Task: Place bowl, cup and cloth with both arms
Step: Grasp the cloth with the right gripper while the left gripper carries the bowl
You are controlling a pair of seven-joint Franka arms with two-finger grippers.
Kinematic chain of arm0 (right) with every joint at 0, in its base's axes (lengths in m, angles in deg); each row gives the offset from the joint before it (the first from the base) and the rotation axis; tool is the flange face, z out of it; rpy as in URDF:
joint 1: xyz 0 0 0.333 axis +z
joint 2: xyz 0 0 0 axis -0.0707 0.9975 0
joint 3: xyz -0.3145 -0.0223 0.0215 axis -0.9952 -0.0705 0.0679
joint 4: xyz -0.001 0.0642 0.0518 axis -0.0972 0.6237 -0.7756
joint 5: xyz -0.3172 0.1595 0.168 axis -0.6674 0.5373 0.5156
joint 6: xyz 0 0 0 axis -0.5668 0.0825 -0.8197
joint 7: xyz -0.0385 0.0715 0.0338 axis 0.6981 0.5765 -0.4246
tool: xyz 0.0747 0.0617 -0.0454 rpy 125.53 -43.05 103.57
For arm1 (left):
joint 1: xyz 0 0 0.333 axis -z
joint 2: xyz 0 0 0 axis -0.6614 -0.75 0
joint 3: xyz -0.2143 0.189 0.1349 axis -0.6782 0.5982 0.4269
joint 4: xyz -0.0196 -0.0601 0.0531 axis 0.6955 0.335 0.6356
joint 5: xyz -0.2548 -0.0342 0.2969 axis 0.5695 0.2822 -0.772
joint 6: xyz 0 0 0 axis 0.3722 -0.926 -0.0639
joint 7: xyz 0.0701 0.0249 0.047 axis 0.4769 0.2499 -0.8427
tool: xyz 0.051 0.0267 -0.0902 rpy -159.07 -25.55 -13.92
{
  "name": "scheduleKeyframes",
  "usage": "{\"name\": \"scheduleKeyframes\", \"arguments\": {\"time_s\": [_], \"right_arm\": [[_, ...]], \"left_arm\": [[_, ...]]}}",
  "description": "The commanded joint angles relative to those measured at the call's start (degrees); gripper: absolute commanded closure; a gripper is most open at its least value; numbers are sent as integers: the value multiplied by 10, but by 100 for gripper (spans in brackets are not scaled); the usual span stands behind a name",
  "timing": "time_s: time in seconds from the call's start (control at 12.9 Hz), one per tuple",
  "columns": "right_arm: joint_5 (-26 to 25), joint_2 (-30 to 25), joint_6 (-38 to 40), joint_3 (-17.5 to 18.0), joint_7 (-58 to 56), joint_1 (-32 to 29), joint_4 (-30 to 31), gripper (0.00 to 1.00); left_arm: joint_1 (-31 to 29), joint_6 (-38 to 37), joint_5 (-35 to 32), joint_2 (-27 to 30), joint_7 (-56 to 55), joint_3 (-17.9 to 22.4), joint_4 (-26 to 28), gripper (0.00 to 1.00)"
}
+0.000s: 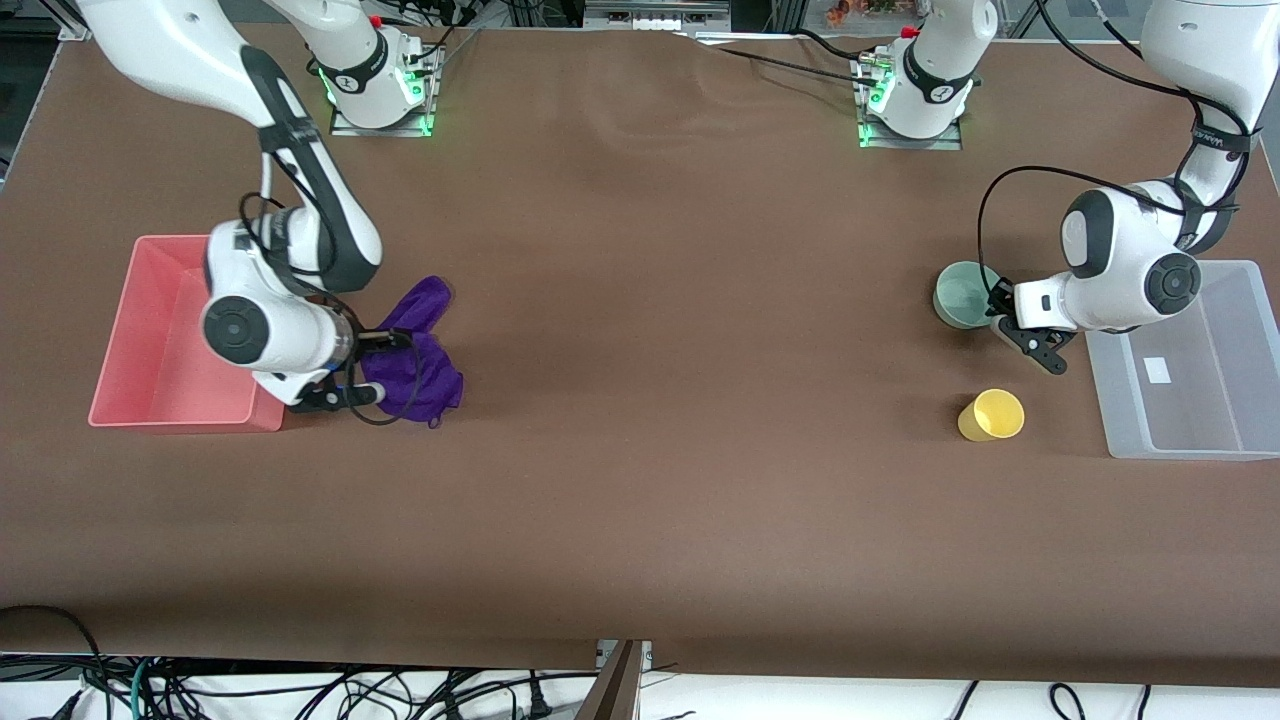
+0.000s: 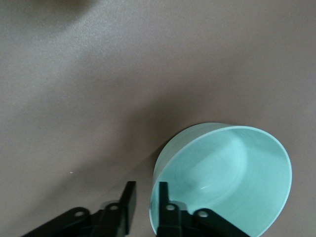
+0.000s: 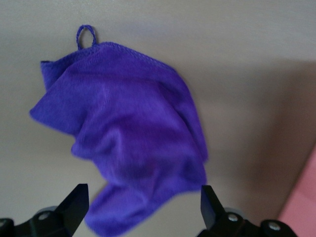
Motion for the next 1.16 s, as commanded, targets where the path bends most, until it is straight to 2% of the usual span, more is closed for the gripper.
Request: {"name": "scheduleKeyframes", "arguments": {"time_s": [0.0, 0.16, 0.23, 0.39, 0.47, 0.62, 0.7, 0.93, 1.09], "right_arm": [[10, 15, -48, 1, 5, 10, 15, 0], [10, 33, -75, 1, 4, 10, 18, 0], [10, 35, -92, 1, 4, 10, 25, 10], [9, 36, -99, 6, 4, 13, 27, 91], [9, 35, -94, 13, 4, 12, 25, 100], [9, 34, -93, 13, 0, 12, 21, 100], [9, 29, -85, 13, -4, 12, 13, 100], [7, 19, 34, 13, -7, 10, -56, 100], [2, 6, 128, 10, -21, 4, -109, 100]], "left_arm": [[-5, -6, -5, 14, 13, -5, -5, 100], [-4, -70, -3, 41, 12, -6, -43, 100], [-4, -131, -3, 44, 12, -7, -89, 100], [-4, -249, -3, 38, 18, -6, -198, 100], [-4, -279, -6, 31, 26, -5, -247, 100], [-28, -309, -11, 16, 52, 0, -320, 100], [-54, -314, -12, 8, 79, 1, -336, 100], [-141, -297, -45, -45, 128, 0, -358, 100], [-167, -271, -50, -116, 173, 1, -420, 100]]}}
